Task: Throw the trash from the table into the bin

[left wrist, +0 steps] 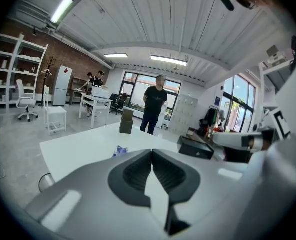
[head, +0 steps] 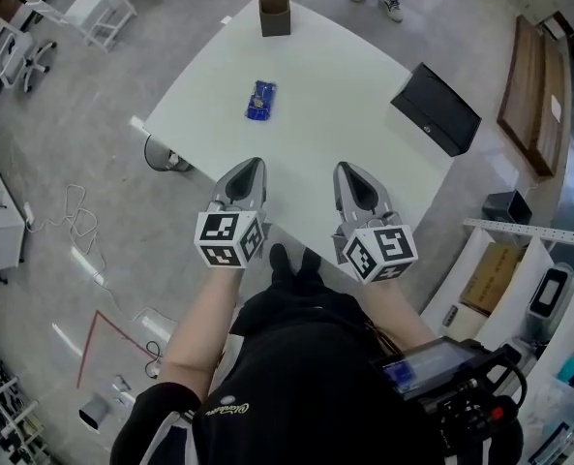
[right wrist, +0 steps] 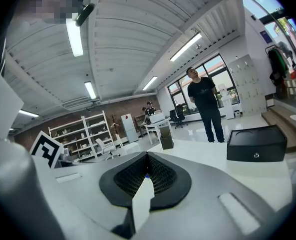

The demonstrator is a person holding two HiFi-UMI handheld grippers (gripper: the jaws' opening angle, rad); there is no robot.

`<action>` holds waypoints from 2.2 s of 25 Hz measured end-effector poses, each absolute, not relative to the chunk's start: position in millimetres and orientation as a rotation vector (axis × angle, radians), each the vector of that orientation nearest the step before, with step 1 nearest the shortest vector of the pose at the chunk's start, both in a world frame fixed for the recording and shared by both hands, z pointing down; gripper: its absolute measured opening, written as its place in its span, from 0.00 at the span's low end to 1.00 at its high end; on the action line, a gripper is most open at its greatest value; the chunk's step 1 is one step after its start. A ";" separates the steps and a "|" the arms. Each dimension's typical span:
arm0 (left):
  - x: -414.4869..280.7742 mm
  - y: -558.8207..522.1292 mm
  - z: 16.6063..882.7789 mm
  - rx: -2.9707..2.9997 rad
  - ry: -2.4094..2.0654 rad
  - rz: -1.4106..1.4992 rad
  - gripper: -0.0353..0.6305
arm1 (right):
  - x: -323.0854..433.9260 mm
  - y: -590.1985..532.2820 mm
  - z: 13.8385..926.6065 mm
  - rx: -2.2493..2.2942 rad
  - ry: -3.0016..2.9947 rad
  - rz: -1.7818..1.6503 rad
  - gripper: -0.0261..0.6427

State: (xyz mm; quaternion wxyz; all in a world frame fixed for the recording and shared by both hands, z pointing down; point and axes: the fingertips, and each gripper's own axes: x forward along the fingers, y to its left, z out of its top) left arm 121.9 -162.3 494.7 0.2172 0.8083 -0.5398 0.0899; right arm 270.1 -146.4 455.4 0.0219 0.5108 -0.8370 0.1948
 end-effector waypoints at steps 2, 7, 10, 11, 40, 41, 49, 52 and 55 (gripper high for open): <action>117.9 -180.3 512.2 2.220 -1.503 0.293 0.08 | 267.4 -153.2 462.6 1.572 -2.589 0.625 0.04; 111.4 -231.1 558.6 2.168 -1.475 0.400 0.36 | 263.7 -164.2 478.1 1.556 -2.567 0.658 0.04; 103.3 -267.5 585.8 2.135 -1.529 0.497 0.48 | 264.2 -169.8 485.7 1.546 -2.547 0.666 0.04; 100.3 -279.1 595.5 2.116 -1.541 0.526 0.55 | 264.9 -171.4 488.4 1.545 -2.539 0.670 0.04; 110.7 -343.1 672.2 2.027 -1.355 1.002 0.45 | 300.7 -163.2 513.9 1.638 -2.429 0.749 0.04; 111.1 -343.0 671.0 2.035 -1.359 1.017 0.43 | 301.2 -162.4 513.5 1.641 -2.427 0.747 0.04; 102.6 -333.8 655.7 2.069 -1.421 1.005 0.28 | 297.8 -153.9 508.0 1.646 -2.437 0.739 0.04; 98.1 -326.7 644.4 2.073 -1.454 0.939 0.27 | 296.0 -155.3 503.4 1.641 -2.452 0.721 0.04; 105.3 -310.7 622.5 2.127 -1.458 0.869 0.27 | 294.2 -156.0 497.5 1.637 -2.464 0.695 0.04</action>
